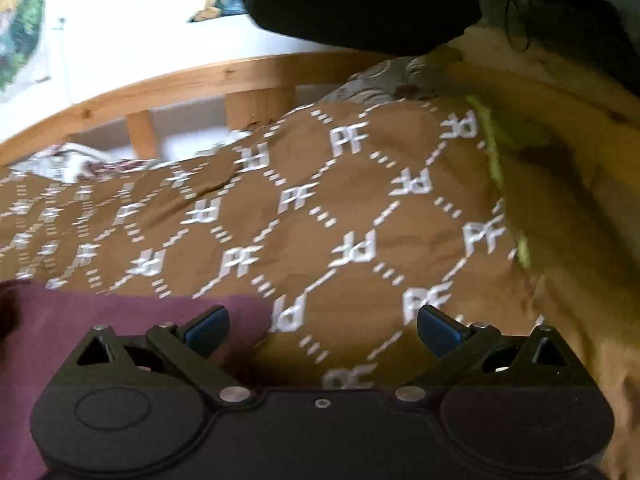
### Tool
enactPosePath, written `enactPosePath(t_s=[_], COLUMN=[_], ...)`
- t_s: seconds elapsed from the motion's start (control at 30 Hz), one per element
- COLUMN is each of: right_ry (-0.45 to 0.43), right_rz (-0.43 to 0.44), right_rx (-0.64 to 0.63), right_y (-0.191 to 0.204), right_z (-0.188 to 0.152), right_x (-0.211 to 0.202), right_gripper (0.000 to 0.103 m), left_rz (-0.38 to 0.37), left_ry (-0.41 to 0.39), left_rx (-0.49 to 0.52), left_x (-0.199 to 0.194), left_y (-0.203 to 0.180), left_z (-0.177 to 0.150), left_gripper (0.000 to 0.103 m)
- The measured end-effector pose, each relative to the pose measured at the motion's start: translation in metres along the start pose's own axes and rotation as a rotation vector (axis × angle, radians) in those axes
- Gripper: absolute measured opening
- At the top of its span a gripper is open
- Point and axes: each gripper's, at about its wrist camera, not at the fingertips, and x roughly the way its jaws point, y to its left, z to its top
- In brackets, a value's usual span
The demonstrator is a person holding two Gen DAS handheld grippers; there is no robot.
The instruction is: Fold small clothes
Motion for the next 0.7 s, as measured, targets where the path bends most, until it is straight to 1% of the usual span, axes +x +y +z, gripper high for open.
enactPosePath(t_s=[0.03, 0.1, 0.17, 0.23, 0.27, 0.37, 0.43, 0.5, 0.6, 0.67, 0.7], right_ry=[0.008, 0.026, 0.051, 0.080, 0.084, 0.043, 0.019, -0.020, -0.074, -0.099, -0.109], right_rz=[0.034, 0.045, 0.024, -0.013, -0.026, -0.038, -0.040, -0.037, -0.039, -0.039, -0.040], right_rx=[-0.002, -0.023, -0.051, -0.066, -0.073, -0.109, -0.112, -0.091, -0.064, -0.067, -0.074], right_y=[0.001, 0.007, 0.014, 0.016, 0.014, 0.011, 0.011, 0.007, 0.009, 0.015, 0.019], right_z=[-0.008, -0.022, -0.036, -0.048, -0.055, -0.065, -0.067, -0.070, -0.079, -0.088, -0.093], right_x=[-0.005, -0.012, -0.015, -0.014, -0.015, -0.024, -0.031, -0.038, -0.056, -0.070, -0.076], right_gripper=[0.102, 0.102, 0.102, 0.102, 0.102, 0.102, 0.102, 0.102, 0.102, 0.102, 0.102], left_rz=[0.030, 0.095, 0.132, 0.146, 0.140, 0.084, 0.063, 0.052, 0.040, 0.011, -0.006], left_ry=[-0.007, 0.011, 0.027, 0.053, 0.071, 0.130, 0.142, 0.145, 0.128, 0.108, 0.096], left_rx=[0.005, 0.004, -0.014, -0.040, -0.055, -0.110, -0.149, -0.179, -0.210, -0.229, -0.238], left_x=[0.001, 0.008, 0.013, 0.018, 0.021, 0.026, 0.026, 0.023, 0.009, -0.001, -0.008], left_y=[-0.003, -0.003, 0.005, 0.017, 0.024, 0.043, 0.052, 0.058, 0.059, 0.057, 0.055], left_z=[0.000, 0.003, 0.004, 0.003, 0.002, -0.002, -0.007, -0.012, -0.019, -0.022, -0.024], left_gripper=[0.088, 0.088, 0.088, 0.088, 0.088, 0.088, 0.088, 0.088, 0.089, 0.095, 0.096])
